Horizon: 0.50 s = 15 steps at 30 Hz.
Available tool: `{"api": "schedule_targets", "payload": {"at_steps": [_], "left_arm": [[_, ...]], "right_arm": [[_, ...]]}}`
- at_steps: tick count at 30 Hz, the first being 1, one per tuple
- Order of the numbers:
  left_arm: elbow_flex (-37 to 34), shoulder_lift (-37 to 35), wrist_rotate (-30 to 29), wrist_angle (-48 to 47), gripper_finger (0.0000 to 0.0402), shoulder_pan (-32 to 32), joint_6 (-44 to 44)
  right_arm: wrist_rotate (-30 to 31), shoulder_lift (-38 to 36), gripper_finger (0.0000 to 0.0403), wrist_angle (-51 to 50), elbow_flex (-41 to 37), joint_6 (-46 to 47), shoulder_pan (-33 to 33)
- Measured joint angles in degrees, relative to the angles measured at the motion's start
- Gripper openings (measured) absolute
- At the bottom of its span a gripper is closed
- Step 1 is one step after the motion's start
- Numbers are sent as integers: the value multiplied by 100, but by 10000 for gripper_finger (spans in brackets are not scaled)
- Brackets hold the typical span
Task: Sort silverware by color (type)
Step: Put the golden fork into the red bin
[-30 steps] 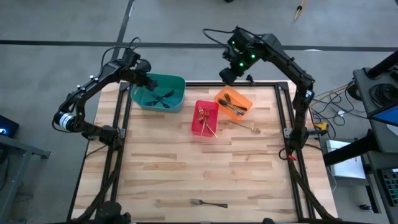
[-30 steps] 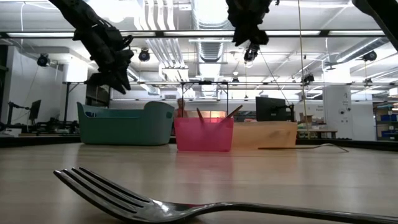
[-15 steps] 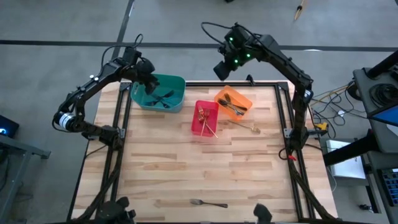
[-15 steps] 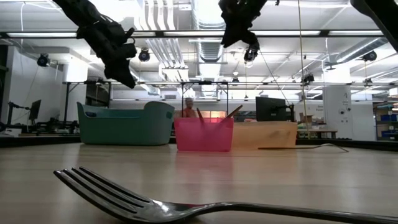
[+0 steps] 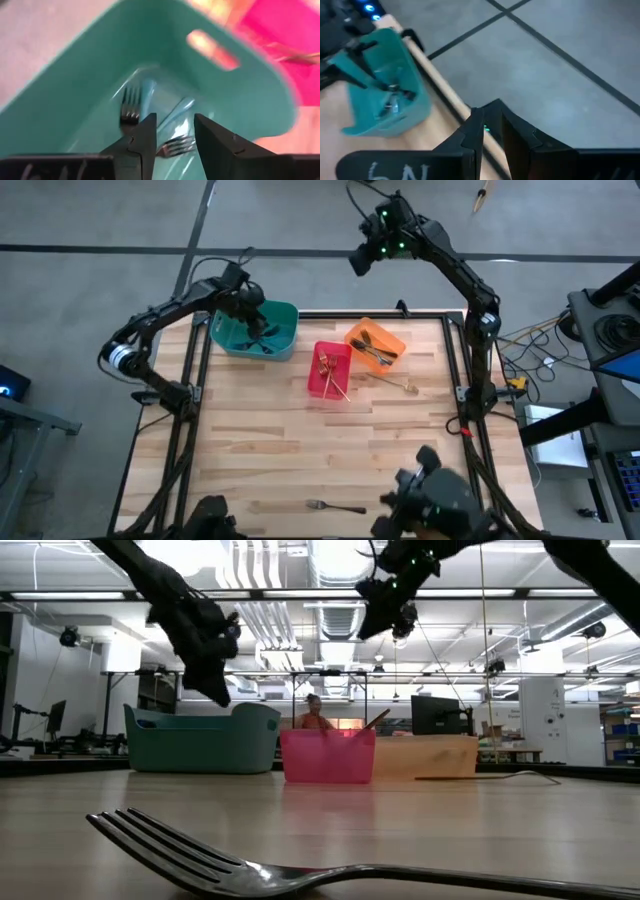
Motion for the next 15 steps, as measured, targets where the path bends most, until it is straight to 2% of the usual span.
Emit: {"api": "schedule_targets", "payload": {"at_steps": [5,15], "left_arm": [[272,526,-694,-258,111,29,74],[967,1476,-750,-1077,112,94,1343]], "right_arm": [[-63,236,54,34,-9,-234,-349],[-107,494,54,35,-13,-348,-673]]}}
